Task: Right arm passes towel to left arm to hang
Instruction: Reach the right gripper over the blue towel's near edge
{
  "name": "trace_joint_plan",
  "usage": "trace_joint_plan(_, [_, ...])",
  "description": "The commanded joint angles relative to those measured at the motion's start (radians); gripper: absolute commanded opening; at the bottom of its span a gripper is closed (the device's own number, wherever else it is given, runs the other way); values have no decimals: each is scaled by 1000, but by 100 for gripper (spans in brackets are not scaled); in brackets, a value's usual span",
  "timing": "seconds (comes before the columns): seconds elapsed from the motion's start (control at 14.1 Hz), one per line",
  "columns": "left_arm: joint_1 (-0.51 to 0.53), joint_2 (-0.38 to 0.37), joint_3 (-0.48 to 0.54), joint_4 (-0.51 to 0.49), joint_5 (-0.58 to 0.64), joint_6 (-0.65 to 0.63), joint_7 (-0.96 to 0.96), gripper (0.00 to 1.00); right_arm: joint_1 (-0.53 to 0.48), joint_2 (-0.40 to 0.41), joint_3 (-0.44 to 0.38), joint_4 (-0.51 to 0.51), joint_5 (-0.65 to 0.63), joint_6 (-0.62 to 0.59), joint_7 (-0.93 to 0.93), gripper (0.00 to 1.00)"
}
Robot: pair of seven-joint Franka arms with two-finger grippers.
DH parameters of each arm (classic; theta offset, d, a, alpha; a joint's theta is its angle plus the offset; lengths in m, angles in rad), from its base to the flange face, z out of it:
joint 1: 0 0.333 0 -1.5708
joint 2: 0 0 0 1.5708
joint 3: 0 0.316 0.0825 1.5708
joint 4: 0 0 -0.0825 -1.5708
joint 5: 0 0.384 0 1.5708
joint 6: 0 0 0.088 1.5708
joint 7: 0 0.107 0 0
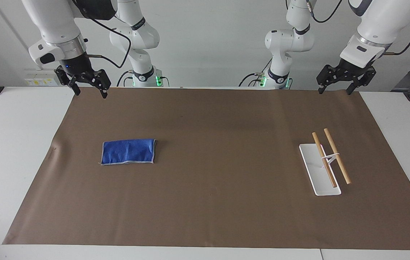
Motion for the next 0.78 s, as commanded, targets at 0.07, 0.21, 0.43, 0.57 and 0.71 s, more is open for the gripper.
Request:
trace_joint_plan(0.07, [4,-23,3,-22,-3,0,5,100,16,-68,4,-202,16,172,13,100])
trace_joint_plan(0.21, [4,-23,3,-24,-3,0,5,100,28,-42,3,-237,16,238,12,100])
trace_joint_plan(0.43, [4,-23,3,-24,-3,0,5,100,39,-13,4,-299,16,339,13,100])
trace_joint_plan(0.57, [2,-23,3,-22,-3,0,5,100,51,-5,4,-299,16,341,13,100])
trace_joint_plan(0.71, [2,-23,3,-24,-3,0,5,100,45,-5,3,-300,16,341,13,100])
